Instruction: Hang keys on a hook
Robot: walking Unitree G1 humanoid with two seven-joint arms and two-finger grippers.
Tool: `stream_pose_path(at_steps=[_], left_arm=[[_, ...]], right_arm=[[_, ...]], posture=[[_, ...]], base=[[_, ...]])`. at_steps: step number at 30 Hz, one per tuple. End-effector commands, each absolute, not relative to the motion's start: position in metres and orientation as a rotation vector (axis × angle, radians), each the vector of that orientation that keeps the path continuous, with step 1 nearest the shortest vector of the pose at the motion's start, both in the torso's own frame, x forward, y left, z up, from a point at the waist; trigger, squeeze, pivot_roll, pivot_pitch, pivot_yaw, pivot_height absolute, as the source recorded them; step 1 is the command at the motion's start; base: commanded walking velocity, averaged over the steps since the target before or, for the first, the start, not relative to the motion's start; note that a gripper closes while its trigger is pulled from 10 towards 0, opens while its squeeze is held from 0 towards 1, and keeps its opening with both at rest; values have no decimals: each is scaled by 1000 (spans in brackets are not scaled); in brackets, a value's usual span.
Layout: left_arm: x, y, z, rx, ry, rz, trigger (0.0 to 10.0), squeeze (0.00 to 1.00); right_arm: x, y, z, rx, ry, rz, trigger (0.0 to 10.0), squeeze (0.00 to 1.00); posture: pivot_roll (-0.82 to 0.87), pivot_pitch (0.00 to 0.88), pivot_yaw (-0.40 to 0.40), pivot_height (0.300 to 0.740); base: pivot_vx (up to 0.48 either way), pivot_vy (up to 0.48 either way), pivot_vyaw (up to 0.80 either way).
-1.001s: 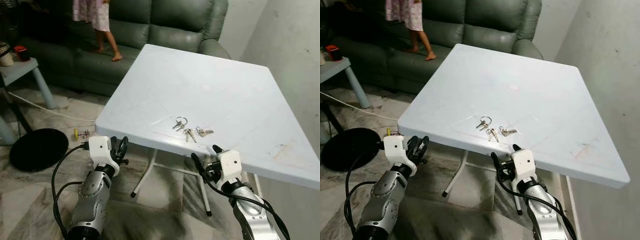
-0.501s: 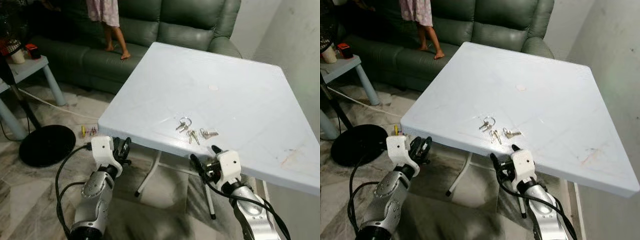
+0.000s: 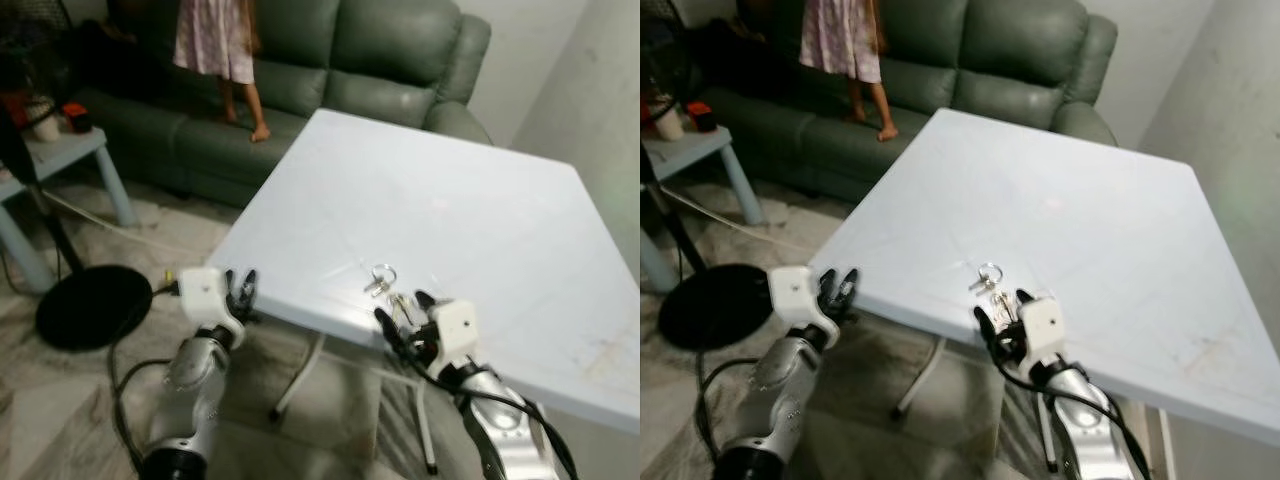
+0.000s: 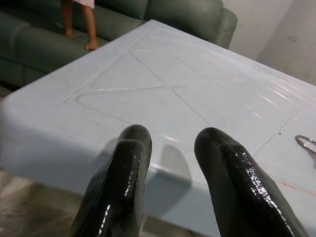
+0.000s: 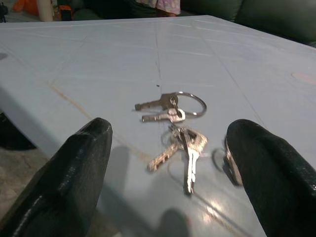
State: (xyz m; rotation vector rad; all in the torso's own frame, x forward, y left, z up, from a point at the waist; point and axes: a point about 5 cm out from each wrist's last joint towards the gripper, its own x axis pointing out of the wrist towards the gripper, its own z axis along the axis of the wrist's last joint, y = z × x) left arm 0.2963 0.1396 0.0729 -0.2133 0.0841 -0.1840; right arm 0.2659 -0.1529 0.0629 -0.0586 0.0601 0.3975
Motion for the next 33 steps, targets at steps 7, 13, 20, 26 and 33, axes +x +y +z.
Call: stream_pose_path(at_steps=[7,13,20,26,33], left_arm=[[297,140,80,-213,58,-208,10000,0],[296,136,82,-225,47,-251,10000,0],[294,132,85,-217,36,-303,10000,0],[292,129,86,-222,31,-327,10000,0],[291,128,87,-217,29,-335,10000,0]], right_arm=[[272,-155,61,-43,102,322,10000,0],[277,-158,62,-91,114,252,10000,0],[280,-157,62,-111,135,274,10000,0],[286,-154,68,-158,102,281,10000,0],[304,-151,79,-184,84,285,10000,0]], posture=[[200,0,-111,736],[199,0,-112,736],[199,0,-115,736],[194,0,-112,736],[194,0,-111,736]], base=[[0,0,0],[0,0,0],[0,0,0],[0,0,0],[0,0,0]])
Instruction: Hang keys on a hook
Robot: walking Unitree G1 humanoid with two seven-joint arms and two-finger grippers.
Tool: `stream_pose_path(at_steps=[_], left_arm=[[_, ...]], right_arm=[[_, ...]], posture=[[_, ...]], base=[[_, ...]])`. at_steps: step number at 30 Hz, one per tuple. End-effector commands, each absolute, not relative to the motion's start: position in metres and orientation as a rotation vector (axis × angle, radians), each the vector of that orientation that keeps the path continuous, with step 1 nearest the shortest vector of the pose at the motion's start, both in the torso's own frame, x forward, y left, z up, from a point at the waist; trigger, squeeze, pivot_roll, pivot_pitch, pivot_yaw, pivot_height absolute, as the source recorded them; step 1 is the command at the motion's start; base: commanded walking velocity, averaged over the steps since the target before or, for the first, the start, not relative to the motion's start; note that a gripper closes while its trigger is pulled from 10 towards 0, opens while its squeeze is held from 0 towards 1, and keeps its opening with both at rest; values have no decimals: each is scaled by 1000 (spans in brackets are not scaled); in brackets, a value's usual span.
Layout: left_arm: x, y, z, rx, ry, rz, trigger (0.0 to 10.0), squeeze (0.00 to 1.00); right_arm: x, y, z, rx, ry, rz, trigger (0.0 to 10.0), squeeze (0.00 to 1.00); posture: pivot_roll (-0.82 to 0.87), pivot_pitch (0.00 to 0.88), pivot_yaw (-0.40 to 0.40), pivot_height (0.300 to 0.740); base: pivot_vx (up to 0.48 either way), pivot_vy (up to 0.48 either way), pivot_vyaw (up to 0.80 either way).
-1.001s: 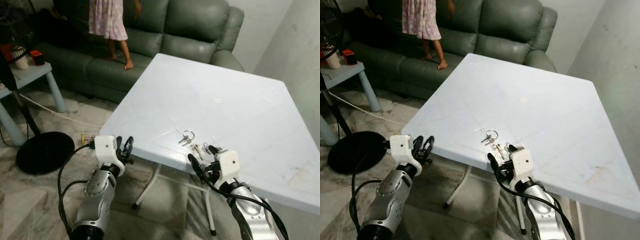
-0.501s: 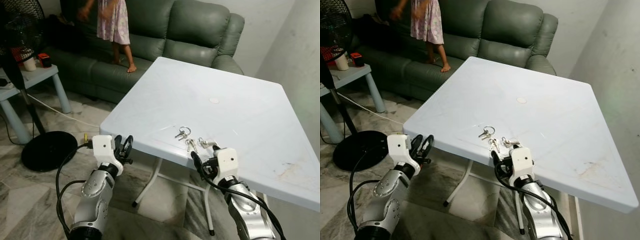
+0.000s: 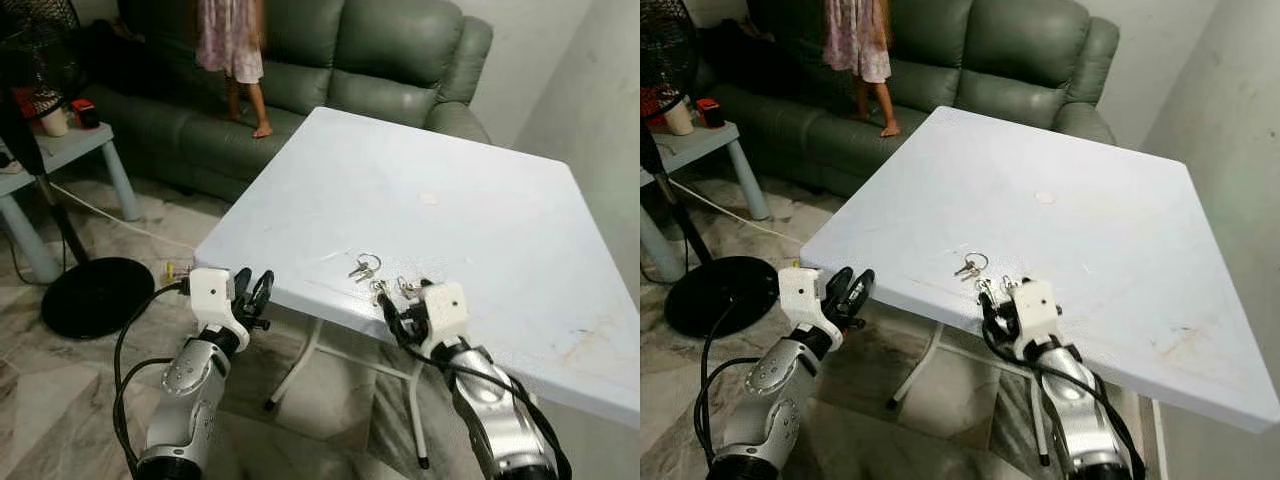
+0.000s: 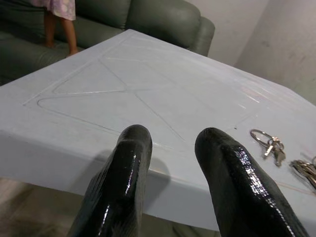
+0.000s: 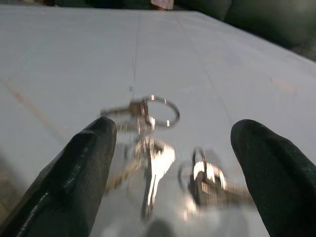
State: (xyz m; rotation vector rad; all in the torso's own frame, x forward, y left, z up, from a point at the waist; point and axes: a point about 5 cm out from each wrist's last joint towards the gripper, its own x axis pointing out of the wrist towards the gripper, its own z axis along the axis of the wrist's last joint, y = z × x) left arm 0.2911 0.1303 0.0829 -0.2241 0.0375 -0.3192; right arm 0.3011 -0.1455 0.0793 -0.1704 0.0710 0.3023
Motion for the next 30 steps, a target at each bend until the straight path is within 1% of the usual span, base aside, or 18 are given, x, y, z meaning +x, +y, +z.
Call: stream_pose_path(at_steps=[1,2,8,12,15,19,22,25,27,30], left_arm=[[291,128,87,-217,28,-335,10000,0],[291,128,87,-222,29,-332,10000,0],[290,127,86,-223,30,-328,10000,0],[289,126,86,-223,32,-327,10000,0],[289,125,86,-225,30,-323,10000,0],[289,127,86,-226,31,-313,10000,0],[287,127,85,-228,32,-311,10000,0],[287,127,85,-230,34,-312,10000,0],[287,126,85,-231,35,-311,10000,0],[286,126,85,-230,36,-312,10000,0]], right_arm=[[307,-150,81,-184,88,279,10000,0],[314,-148,84,-181,91,266,10000,0],[334,-136,96,-183,89,249,10000,0],[338,-135,97,-190,96,242,10000,0],[344,-139,96,-216,120,232,10000,0],[345,-144,94,-258,137,227,10000,0],[345,-146,88,-205,200,250,10000,0],[345,-148,87,-150,206,272,10000,0],[343,-154,85,-152,205,279,10000,0],[341,-155,84,-169,196,287,10000,0]], posture=[[194,0,-111,736],[194,0,-110,736],[195,0,-112,736],[199,0,-115,736],[210,0,-124,736],[211,0,-126,736],[211,0,-127,736],[209,0,-127,736],[208,0,-126,736],[208,0,-126,736]], base=[[0,0,0],[0,0,0],[0,0,0],[0,0,0],[0,0,0],[0,0,0],[0,0,0],[0,0,0],[0,0,0],[0,0,0]])
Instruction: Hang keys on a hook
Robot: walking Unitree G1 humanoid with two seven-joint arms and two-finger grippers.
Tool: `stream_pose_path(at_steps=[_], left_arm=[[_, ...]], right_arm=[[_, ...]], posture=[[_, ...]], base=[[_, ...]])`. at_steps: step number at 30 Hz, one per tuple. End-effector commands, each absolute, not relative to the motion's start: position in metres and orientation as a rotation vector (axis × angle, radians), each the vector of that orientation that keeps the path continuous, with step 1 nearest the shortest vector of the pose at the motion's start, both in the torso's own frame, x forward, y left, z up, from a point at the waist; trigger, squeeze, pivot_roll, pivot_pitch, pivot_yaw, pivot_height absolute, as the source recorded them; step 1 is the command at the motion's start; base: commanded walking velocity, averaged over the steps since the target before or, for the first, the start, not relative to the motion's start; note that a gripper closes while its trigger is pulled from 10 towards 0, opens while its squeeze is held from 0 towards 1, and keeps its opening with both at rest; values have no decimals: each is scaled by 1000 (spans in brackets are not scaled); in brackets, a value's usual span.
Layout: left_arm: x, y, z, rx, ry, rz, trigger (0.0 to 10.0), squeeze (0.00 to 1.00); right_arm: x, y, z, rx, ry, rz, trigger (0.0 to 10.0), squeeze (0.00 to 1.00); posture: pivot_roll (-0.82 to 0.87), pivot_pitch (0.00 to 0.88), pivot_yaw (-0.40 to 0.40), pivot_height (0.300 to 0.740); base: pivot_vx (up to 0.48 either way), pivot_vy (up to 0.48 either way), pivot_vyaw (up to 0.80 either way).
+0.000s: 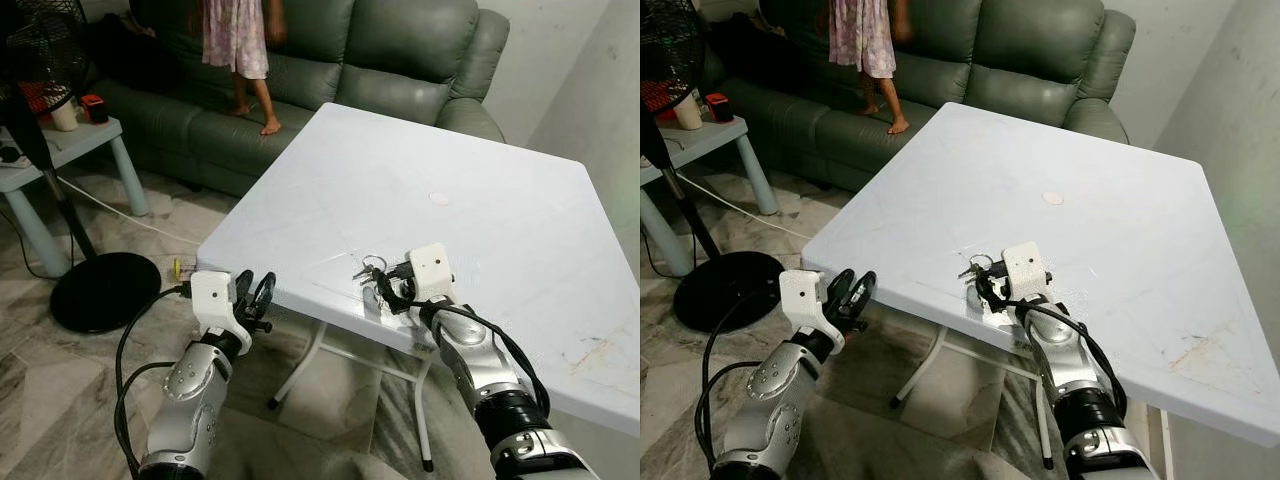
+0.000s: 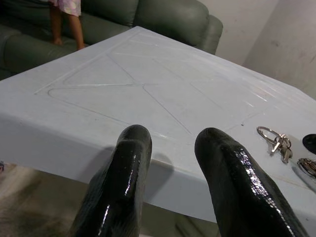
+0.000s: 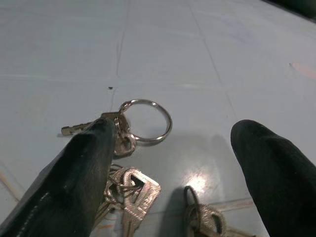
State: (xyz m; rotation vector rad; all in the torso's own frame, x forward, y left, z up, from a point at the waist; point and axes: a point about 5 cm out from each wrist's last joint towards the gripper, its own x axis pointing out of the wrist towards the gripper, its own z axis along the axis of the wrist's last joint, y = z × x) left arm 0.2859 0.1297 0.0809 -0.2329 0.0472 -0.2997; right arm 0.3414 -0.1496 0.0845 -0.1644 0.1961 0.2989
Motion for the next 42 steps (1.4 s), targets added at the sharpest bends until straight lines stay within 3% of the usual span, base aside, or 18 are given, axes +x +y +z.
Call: stream_pose_path(at_steps=[1,2,3,5,18,20,21,22,23,24,25,31,32,33,34,35,36,42], left_arm=[[286,126,85,-229,37,-312,10000,0],[286,126,85,-229,37,-312,10000,0],[286,126,85,-226,38,-313,10000,0],[286,126,85,-227,39,-313,10000,0],[286,126,86,-224,40,-314,10000,0],[285,126,86,-224,40,-313,10000,0],[285,126,86,-224,40,-312,10000,0],[285,125,85,-223,40,-311,10000,0],[285,125,85,-223,40,-311,10000,0],[285,125,85,-223,40,-311,10000,0],[285,126,85,-223,41,-309,10000,0],[284,125,85,-220,43,-309,10000,0],[284,125,85,-220,44,-309,10000,0],[284,125,85,-220,44,-309,10000,0],[285,125,85,-220,44,-309,10000,0],[285,125,85,-220,44,-309,10000,0],[285,125,85,-220,45,-310,10000,0],[284,125,84,-218,49,-312,10000,0]], right_arm=[[340,-155,83,-151,200,299,10000,0],[340,-155,83,-136,203,308,10000,0],[339,-157,84,-138,185,310,8275,0],[338,-159,82,-157,199,302,10000,0],[338,-171,76,-257,228,292,10000,0],[339,-172,76,-270,228,281,7843,0],[339,-173,76,-273,227,279,7843,0],[339,-174,76,-268,229,277,6627,0],[339,-174,76,-268,229,277,6627,0],[339,-175,76,-265,230,273,5725,0],[339,-175,77,-264,222,272,1098,0],[340,-178,77,-264,217,277,2627,0],[339,-178,77,-254,219,288,4941,0],[339,-178,77,-254,219,288,4941,0],[339,-179,77,-243,220,296,8275,0],[339,-179,77,-243,220,296,8275,0],[339,-180,76,-198,239,313,10000,0],[338,-185,76,-121,271,332,10000,0]], posture=[[208,0,-126,736],[208,0,-126,736],[203,0,-124,736],[203,0,-123,736],[200,0,-119,736],[200,0,-119,736],[200,0,-119,736],[203,0,-121,736],[203,0,-121,736],[204,0,-121,736],[204,0,-121,736],[203,0,-122,736],[201,0,-120,736],[201,0,-120,736],[201,0,-120,736],[201,0,-120,736],[197,0,-117,736],[195,0,-116,736]], base=[[0,0,0],[0,0,0],[0,0,0],[0,0,0],[0,0,0],[0,0,0],[0,0,0],[0,0,0],[0,0,0],[0,0,0],[0,0,0],[0,0,0],[0,0,0],[0,0,0],[0,0,0],[0,0,0],[0,0,0],[0,0,0]])
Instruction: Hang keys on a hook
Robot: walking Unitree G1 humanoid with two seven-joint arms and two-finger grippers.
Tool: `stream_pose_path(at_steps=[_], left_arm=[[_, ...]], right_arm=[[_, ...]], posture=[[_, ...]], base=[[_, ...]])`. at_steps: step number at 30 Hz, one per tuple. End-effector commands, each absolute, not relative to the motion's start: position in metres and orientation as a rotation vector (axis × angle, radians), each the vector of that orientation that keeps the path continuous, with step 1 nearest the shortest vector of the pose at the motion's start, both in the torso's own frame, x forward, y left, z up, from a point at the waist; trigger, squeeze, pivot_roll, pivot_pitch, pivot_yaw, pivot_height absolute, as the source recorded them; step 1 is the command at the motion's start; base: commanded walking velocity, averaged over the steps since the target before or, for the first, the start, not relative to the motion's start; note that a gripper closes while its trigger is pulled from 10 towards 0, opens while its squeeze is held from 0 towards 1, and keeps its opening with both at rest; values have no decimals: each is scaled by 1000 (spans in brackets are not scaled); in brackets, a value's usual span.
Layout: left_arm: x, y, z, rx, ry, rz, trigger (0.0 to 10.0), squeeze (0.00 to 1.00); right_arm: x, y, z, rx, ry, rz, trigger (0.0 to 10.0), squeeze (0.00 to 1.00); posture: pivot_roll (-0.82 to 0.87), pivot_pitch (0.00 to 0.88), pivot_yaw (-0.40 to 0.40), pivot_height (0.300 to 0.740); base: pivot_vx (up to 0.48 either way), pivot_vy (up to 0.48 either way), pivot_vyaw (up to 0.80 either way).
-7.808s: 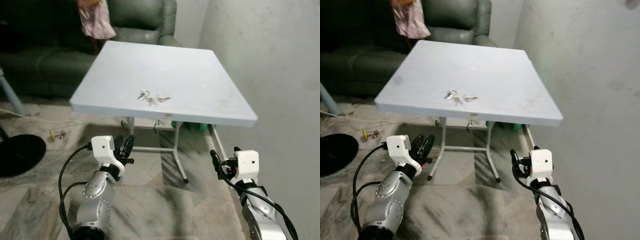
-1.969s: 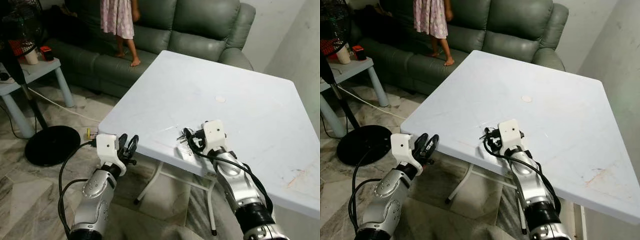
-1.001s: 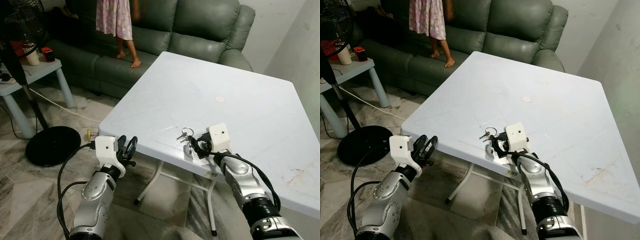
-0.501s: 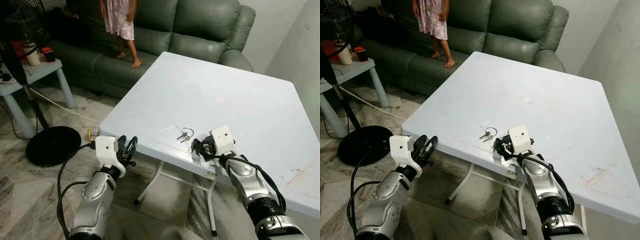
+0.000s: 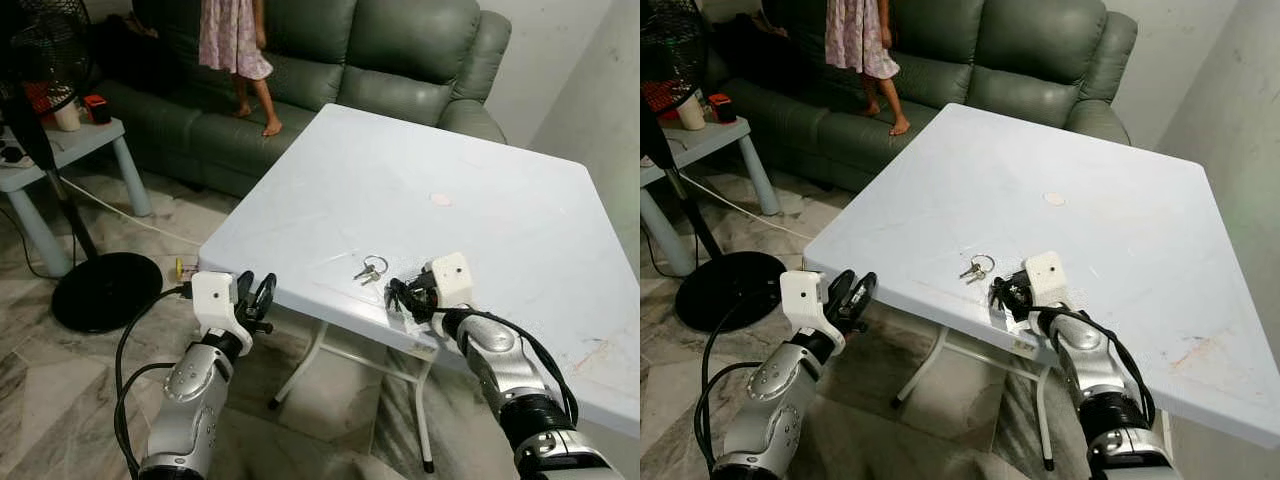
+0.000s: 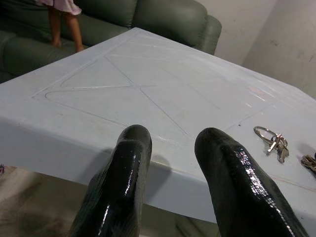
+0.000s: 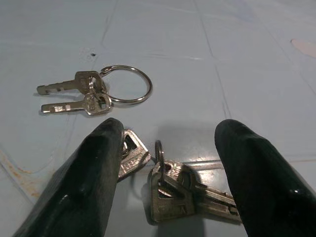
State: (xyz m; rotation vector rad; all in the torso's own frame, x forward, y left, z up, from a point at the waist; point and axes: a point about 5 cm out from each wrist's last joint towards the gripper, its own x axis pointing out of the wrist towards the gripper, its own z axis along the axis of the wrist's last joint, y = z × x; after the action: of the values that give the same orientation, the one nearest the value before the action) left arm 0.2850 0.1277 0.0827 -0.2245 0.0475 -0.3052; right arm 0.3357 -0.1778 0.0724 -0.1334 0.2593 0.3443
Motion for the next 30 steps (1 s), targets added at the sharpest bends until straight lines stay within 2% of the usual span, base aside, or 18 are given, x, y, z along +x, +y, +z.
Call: stream_pose_path(at_steps=[1,6,7,8,9,10,11,12,13,22,23,24,25,26,28,29,30], left_arm=[[284,125,84,-218,50,-311,10000,0],[284,125,84,-216,50,-314,10000,0],[284,124,84,-216,50,-314,10000,0],[284,124,84,-216,50,-314,10000,0],[284,124,84,-217,51,-315,10000,0],[284,124,84,-217,51,-315,10000,0],[284,124,84,-217,51,-315,10000,0],[284,124,84,-217,51,-315,10000,0],[284,124,84,-217,51,-315,10000,0],[284,123,84,-215,53,-318,10000,0],[284,123,84,-215,53,-319,10000,0],[284,123,84,-215,53,-319,10000,0],[284,123,84,-214,53,-320,10000,0],[284,123,84,-213,53,-321,10000,0],[284,124,84,-213,54,-322,10000,0],[284,123,84,-213,53,-323,10000,0],[284,123,84,-212,53,-323,10000,0]], right_arm=[[338,-185,75,-110,277,333,10000,0],[339,-189,79,-35,284,367,9843,0],[340,-189,80,-28,282,370,9137,0],[340,-189,80,-28,282,370,9137,0],[340,-190,80,-16,284,385,7922,0],[340,-190,80,-16,284,385,7922,0],[340,-192,81,-7,285,392,4314,0],[340,-193,81,-8,286,389,4314,0],[340,-193,82,-3,278,393,0,0],[339,-194,83,2,277,405,0,0],[339,-194,83,2,281,405,353,0],[339,-194,82,-2,285,408,118,0],[339,-194,82,-5,286,410,2941,0],[339,-195,82,-7,287,410,2941,0],[339,-195,82,-16,290,411,4588,0],[339,-196,81,-24,300,406,9333,0],[339,-196,81,-25,301,404,10000,0]], posture=[[195,0,-116,736],[194,0,-116,736],[194,0,-116,736],[194,0,-116,736],[194,0,-116,736],[194,0,-116,736],[194,0,-116,736],[194,0,-116,736],[194,0,-116,736],[195,0,-112,736],[195,0,-112,736],[195,0,-111,736],[195,0,-111,736],[195,0,-111,736],[194,0,-110,736],[195,0,-110,736],[195,0,-110,736]], base=[[0,0,0],[0,0,0],[0,0,0],[0,0,0],[0,0,0],[0,0,0],[0,0,0],[0,0,0],[0,0,0],[0,0,0],[0,0,0],[0,0,0],[0,0,0],[0,0,0],[0,0,0],[0,0,0],[0,0,0]])
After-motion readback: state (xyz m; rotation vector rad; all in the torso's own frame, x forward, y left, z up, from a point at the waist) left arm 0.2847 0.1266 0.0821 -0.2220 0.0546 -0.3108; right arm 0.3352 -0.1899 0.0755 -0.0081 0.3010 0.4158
